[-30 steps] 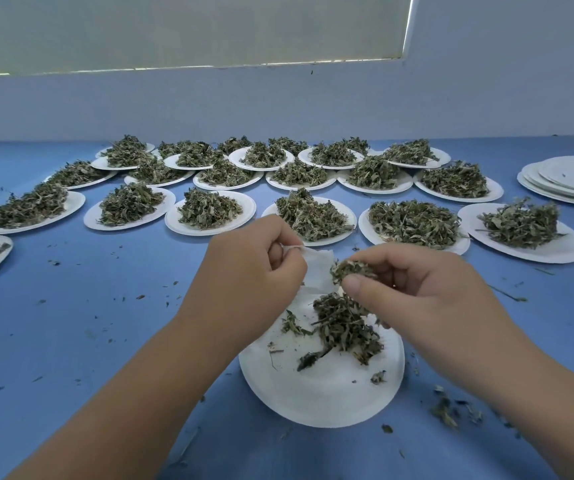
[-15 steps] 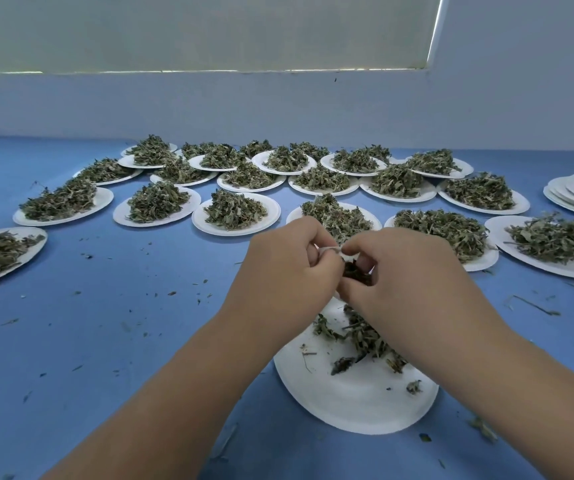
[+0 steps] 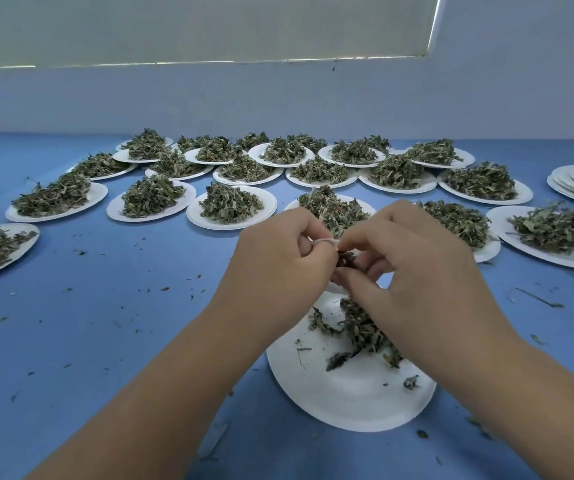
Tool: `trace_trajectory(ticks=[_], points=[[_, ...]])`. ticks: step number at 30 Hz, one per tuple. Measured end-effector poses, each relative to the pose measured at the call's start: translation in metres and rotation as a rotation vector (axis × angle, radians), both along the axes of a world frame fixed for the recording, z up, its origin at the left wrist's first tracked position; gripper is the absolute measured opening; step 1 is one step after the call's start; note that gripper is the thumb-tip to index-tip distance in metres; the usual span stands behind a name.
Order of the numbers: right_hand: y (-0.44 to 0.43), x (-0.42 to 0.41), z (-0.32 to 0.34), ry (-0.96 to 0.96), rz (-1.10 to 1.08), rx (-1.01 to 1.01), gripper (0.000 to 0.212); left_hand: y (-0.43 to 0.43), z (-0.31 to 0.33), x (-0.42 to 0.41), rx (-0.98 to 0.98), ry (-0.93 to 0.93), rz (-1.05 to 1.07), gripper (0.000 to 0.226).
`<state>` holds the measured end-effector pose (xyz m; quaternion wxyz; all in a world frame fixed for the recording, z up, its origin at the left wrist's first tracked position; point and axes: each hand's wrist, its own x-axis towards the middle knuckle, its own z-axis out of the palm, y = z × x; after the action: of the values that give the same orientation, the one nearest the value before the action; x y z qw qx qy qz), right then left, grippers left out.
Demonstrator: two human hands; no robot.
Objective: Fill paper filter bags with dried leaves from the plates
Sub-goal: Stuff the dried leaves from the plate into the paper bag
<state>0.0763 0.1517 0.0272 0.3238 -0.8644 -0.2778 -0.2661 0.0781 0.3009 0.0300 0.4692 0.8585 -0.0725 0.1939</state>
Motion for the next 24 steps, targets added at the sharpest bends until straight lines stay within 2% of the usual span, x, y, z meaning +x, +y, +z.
trace_trajectory(ticks=[4,7,12,15,18,21,24], points=[[0.001,0.001,-0.001,-0.029,0.052,-0.024,0.011,-0.001,0.002,-0.001,0.022,-0.004,-0.009,0.018],[-0.003,0.0,0.001,-0.034,0.11,0.046,0.017,0.003,0.005,-0.001,0.024,-0.032,0.018,0.018],[-0.015,-0.002,0.01,-0.223,0.149,0.114,0.015,0.011,0.009,0.002,-0.034,-0.027,0.071,0.016],[-0.018,0.001,0.011,-0.088,0.105,0.195,0.014,0.012,0.01,0.003,-0.072,-0.028,0.091,0.015],[-0.016,0.004,0.004,0.142,0.076,0.131,0.021,0.012,0.011,0.004,-0.101,-0.039,0.095,0.014],[-0.012,0.007,-0.002,0.163,0.026,0.1,0.021,0.01,0.01,0.002,-0.112,-0.036,0.087,0.015],[-0.011,0.007,-0.002,0.085,-0.017,0.112,0.015,0.006,0.008,0.0,-0.099,-0.028,0.076,0.017]])
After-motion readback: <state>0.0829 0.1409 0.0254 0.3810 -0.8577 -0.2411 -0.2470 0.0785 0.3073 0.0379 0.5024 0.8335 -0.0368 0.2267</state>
